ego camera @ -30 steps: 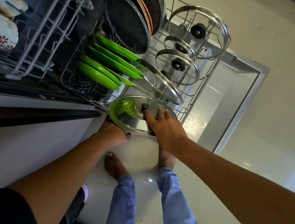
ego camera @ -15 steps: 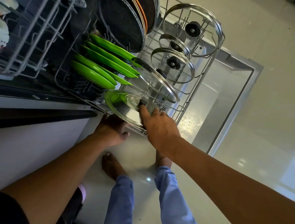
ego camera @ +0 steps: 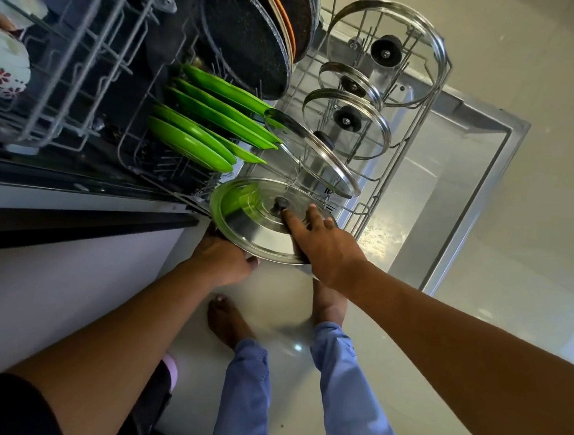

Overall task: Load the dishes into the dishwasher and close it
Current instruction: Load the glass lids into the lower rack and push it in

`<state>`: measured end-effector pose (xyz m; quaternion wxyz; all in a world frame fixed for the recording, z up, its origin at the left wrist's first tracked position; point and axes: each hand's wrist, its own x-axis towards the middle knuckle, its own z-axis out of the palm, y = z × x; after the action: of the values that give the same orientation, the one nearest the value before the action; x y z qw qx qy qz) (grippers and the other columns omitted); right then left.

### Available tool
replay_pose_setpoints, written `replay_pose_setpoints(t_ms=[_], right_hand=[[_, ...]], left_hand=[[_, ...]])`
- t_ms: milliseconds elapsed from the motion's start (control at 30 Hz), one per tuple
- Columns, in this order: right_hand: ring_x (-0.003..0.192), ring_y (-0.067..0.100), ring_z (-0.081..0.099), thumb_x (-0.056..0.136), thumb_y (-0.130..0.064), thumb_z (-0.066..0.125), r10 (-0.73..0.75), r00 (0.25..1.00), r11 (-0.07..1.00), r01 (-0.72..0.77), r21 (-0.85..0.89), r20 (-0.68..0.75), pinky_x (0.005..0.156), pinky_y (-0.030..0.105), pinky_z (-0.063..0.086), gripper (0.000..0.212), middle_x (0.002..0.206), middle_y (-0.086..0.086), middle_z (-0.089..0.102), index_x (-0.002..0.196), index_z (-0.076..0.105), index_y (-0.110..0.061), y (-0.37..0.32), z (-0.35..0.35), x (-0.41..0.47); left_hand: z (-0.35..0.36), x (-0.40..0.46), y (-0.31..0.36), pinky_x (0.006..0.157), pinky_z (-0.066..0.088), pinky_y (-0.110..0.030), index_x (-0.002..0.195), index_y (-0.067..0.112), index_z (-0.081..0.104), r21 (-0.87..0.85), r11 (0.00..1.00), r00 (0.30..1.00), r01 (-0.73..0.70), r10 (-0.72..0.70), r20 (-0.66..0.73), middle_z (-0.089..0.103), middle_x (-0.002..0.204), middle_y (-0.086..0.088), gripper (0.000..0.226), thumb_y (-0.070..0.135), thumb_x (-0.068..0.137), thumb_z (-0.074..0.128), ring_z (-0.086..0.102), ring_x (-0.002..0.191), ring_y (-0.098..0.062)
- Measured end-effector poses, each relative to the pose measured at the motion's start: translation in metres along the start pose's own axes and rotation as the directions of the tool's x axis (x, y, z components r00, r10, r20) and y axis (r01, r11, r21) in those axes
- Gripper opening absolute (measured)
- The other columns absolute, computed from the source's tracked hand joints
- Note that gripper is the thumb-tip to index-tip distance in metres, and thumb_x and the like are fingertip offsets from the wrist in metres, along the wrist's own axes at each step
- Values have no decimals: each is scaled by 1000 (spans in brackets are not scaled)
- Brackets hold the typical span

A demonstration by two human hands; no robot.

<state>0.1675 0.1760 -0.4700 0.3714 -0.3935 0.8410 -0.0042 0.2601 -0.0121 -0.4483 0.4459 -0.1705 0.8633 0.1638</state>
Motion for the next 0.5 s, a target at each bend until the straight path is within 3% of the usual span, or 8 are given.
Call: replay_pose_setpoints(t_ms=[200,333,500], right_hand=[[136,53,45,85,-12,76,14,1000,1000,-14,-17,16,87,55,60,116,170,22,6,159,-11,-37,2,4,-1],[137,48,45,83,-15,79,21,999,999,-20,-30,30,88,52,60,118,171,19,6,162,-7,-32,3,0,-7],[147,48,33,91,-42,74,17,1000,995,-19,-97,-14,111,56,46,105,167,25,16,161,-3,-24,4,-2,-18]], left_hand=[[14,-7,-12,128,6,-43,166,22,2,70,996,993,-63,69,-99,1,173,-8,85,55,103,48,2,158,-30],[17,-8,-36,128,-2,-52,164,23,-10,194,981,996,-28,43,-75,-16,171,-15,84,61,104,35,-16,157,-35],[12,-15,-53,128,4,-54,165,22,-3,8,1000,996,4,-3,-92,-13,172,-8,82,54,104,42,-17,157,-34]])
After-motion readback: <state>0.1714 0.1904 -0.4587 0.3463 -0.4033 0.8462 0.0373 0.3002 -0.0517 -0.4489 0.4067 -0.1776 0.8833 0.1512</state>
